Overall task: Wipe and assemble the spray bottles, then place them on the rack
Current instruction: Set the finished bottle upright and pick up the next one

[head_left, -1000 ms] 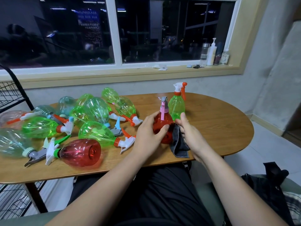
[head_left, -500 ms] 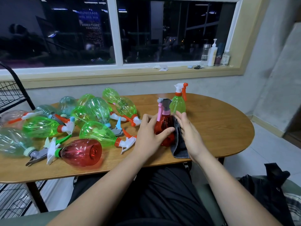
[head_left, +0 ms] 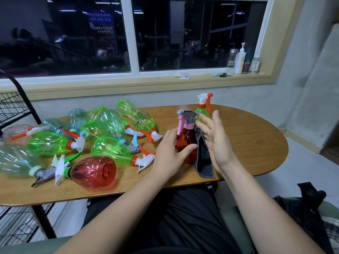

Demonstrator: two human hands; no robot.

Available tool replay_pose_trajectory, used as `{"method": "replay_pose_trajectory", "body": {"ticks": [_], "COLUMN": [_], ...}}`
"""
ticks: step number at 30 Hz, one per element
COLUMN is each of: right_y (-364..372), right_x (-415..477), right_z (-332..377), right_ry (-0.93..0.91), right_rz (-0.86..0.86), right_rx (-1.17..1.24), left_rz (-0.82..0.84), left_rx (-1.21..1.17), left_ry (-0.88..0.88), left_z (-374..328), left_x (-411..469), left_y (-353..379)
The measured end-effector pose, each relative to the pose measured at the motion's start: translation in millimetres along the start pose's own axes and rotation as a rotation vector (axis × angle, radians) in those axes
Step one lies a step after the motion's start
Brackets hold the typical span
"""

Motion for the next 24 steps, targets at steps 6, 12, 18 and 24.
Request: {"method": "replay_pose_trajectory", "body": {"ticks": [6, 12, 18, 24], "right_y": [-6.5, -20.8, -15.0, -6.6], "right_x": [-8.7, -11.5, 1.3, 5.5], "right_z": [-26.7, -43.3, -26.2, -5.3], "right_ry": [0.018, 0.125, 0.115, 0.015], "right_rz": [-0.044, 0.015, -0.023, -0.065], "right_rx": [-0.074, -0.157, -0.074, 0.096], "left_rz": [0.04, 0.047, 0.067, 0.098], "left_rx": [-0.052, -0.08, -0.063, -0.071], "left_ry": [0.003, -0.019, -0.045, -0.047], "left_z": [0.8, -2.7, 1.3, 2.7], "left_x": [0.8, -1.6, -0.5, -0.4], "left_y": [0.7, 0.6, 2.9, 4.1]}}
Point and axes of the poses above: each hand's wrist, its own x-axis towards the middle knuckle, its own y-axis out of the palm, z = x × y, the point moved 3 cm from there along x, towards the middle knuckle, and after that the axes turned 11 degrees about -y, right-handed, at the moved point
